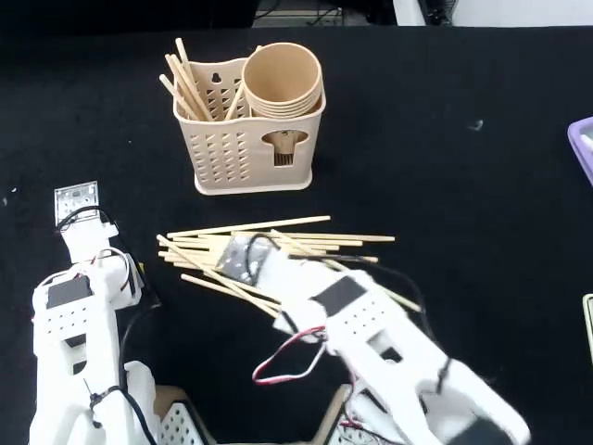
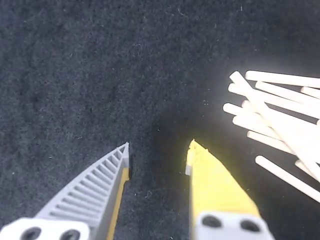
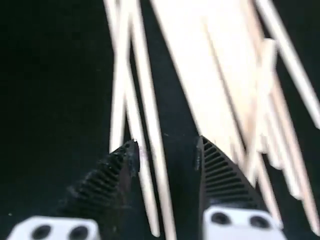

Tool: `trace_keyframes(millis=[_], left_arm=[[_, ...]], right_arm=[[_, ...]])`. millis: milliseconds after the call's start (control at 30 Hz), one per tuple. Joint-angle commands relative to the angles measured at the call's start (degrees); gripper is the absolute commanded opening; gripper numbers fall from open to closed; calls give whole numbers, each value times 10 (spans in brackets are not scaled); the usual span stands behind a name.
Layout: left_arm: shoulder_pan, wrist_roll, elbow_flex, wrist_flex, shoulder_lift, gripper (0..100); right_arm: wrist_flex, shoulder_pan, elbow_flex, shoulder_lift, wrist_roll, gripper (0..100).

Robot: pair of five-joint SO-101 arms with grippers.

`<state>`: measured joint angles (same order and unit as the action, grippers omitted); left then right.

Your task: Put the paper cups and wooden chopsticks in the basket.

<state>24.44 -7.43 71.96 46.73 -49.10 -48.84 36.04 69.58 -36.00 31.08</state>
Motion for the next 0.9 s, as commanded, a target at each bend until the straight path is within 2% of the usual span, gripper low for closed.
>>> trace_keyframes(millis=[0,267,400,500,700,867], left_arm=[[4,-6,-2,-10,-11,192],[4,-6,-2,-10,-11,192],[4,-6,-2,-10,-11,192],[4,-6,-2,-10,-11,192],[4,-6,-2,-10,-11,192],[4,-6,-2,-10,-11,192]], right_arm=[[17,29,-55,81,-32,178],[11,29,-137,228,-34,158],[1,27,-145,211,-39,5],[-27,24,-146,159,-39,8],[-181,19,-191,-42,-35,11],[-208,14,-193,-170,-35,11]])
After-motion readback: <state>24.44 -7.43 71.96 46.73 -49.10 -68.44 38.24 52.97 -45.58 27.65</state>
